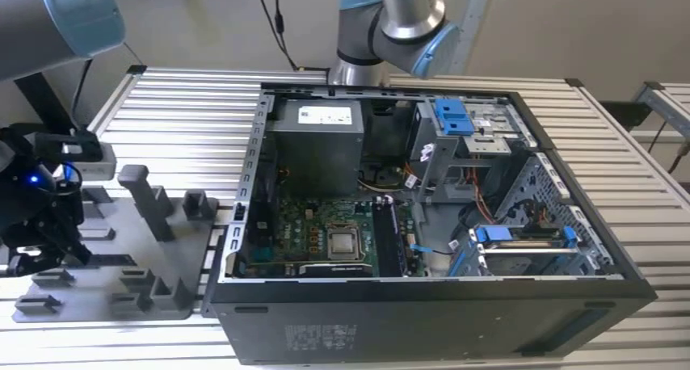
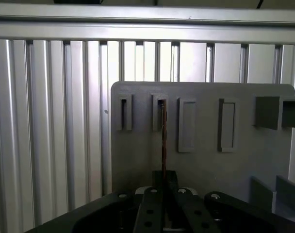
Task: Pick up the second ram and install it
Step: 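Pick up the second ram and move it above second insertion slot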
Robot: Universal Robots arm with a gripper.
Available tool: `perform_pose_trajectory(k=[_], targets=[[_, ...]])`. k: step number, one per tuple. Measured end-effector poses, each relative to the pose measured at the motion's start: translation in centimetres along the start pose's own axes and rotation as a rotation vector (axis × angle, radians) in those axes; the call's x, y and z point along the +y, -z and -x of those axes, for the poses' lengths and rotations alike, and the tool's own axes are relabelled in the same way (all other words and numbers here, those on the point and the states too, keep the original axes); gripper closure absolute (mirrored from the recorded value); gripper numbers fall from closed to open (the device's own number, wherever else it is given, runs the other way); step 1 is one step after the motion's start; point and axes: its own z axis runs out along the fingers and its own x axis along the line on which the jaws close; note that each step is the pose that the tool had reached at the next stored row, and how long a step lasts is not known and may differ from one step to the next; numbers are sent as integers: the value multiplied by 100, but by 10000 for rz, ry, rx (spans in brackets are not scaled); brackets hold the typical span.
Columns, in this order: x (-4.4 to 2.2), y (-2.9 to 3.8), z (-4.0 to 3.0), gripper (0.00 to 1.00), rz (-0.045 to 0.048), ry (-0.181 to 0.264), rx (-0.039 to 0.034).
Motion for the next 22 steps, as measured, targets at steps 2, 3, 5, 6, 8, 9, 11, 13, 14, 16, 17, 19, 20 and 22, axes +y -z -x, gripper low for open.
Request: perform_pose_trajectory(k=[2,3,5,6,8,9,11,13,14,16,17,19,20,22], targets=[[0,5,0,86,-4,1,-3],[1,7,1,86,-5,0,-3],[3,12,1,86,-7,-1,-1],[2,16,1,86,-7,-1,-2],[3,20,2,86,-8,-1,-4],[3,22,2,86,-8,-1,-5],[3,27,2,86,-7,-1,-10],[3,32,2,86,-8,-2,-12],[3,34,2,86,-8,-2,-13],[2,40,2,86,-7,0,-16],[2,41,2,86,-7,-1,-21],[2,43,3,86,-8,-2,-30],[2,45,3,86,-8,-1,-32],[2,48,3,86,-7,-2,-34]])
